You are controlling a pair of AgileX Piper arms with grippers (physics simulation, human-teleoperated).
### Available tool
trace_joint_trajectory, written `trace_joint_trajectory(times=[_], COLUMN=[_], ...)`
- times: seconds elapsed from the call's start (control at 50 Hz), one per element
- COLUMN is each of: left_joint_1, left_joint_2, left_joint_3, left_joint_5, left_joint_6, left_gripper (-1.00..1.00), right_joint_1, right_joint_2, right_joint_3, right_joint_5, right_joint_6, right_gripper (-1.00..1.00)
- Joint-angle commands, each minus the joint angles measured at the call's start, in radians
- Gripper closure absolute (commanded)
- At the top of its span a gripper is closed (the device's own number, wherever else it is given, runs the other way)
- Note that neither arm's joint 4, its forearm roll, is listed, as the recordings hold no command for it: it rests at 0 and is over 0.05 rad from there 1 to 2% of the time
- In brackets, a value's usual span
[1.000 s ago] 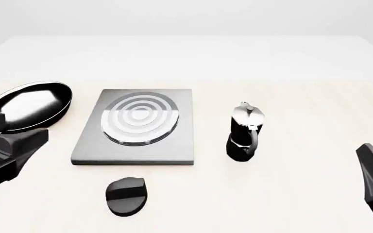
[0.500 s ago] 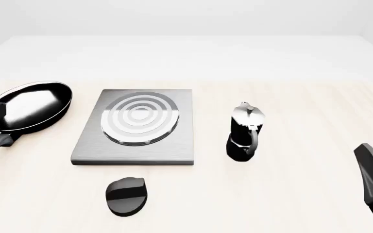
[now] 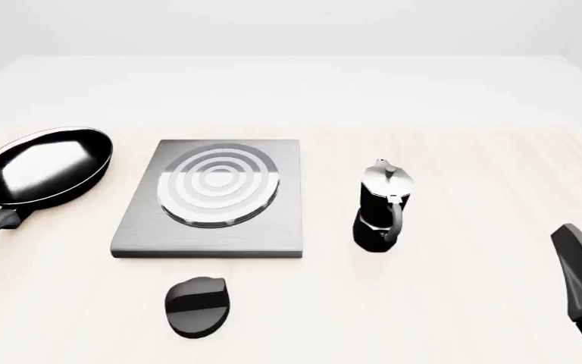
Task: Turn on the stove and put the frying pan on it.
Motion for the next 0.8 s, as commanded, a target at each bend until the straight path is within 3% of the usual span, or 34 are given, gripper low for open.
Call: trace_joint_trajectory(times=[0.02, 0.2, 0.48, 0.8], left_joint_1=[0.085, 0.134, 0.138, 0.136], left_joint_2=[0.088, 0.175, 0.294, 0.460], left_joint_3=[-0.005, -0.016, -0.031, -0.001], left_joint_5=[-0.036, -0.085, -0.161, -0.309], left_joint_6=[0.048, 0.089, 0.115, 0.158], left_gripper=[-1.00, -1.00, -1.00, -1.00], right_joint_1=[0.003, 0.008, 0.006, 0.010], right_joint_2=[0.001, 0.003, 0.004, 0.071], right_joint_3=[0.001, 0.005, -0.005, 0.012], right_joint_5=[0.000, -0.002, 0.010, -0.061], right_joint_6=[-0.002, -0.006, -0.013, -0.023], right_gripper=[-1.00, -1.00, -1.00, -1.00])
